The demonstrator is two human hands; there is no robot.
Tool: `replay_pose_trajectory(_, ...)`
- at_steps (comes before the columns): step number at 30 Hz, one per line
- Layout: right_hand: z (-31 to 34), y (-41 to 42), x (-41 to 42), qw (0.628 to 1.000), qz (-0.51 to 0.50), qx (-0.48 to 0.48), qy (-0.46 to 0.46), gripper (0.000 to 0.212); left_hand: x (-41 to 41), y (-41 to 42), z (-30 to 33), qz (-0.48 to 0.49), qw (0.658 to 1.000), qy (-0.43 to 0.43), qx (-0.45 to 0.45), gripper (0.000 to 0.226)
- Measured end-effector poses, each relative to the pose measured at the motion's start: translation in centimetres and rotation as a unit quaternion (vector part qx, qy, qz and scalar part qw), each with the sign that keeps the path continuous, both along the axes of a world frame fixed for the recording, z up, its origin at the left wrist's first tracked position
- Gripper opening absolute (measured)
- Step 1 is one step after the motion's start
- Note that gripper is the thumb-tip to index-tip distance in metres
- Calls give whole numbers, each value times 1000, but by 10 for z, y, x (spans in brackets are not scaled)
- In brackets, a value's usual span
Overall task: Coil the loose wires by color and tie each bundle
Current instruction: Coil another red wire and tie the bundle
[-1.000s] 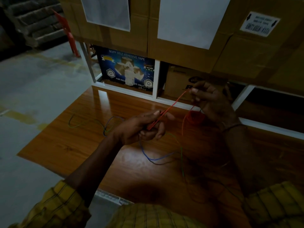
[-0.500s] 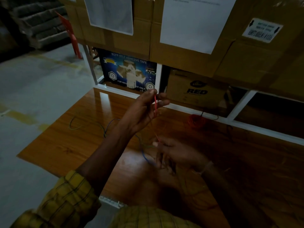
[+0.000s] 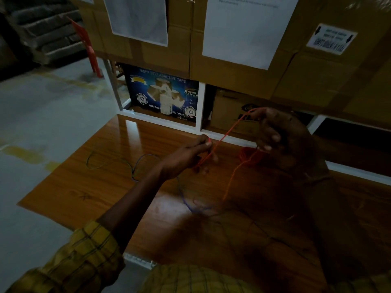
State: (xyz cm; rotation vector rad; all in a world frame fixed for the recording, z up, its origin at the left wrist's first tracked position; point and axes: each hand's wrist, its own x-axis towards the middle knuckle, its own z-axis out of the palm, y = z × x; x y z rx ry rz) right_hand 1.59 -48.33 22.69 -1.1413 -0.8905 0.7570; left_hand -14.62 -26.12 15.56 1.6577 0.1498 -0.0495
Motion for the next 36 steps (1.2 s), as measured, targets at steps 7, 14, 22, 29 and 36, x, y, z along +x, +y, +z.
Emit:
replay_pose_trajectory(7,-27,34,30,971,-208,-113,-26,28,-5,-11,12,-133,963,-49,-229,29)
replay_pose_trajectory(14,-70,41,-20,924,-178,-313,-125,26,2,-13,22,-148,904,-97,-388,35)
replay_pose_trajectory(22,-84,20,-96,921,55,-367,-120,30,26,-20,25,44,923,-108,-368,28)
replay_pose_trajectory(29,1,-32,-69,936,96,-276,-196,16,26,-26,2,83,991,-66,76,26)
replay_pose_trajectory(36,9,-44,-15,968,3,-198,-153,22,23,-41,15,17,985,-45,167,26)
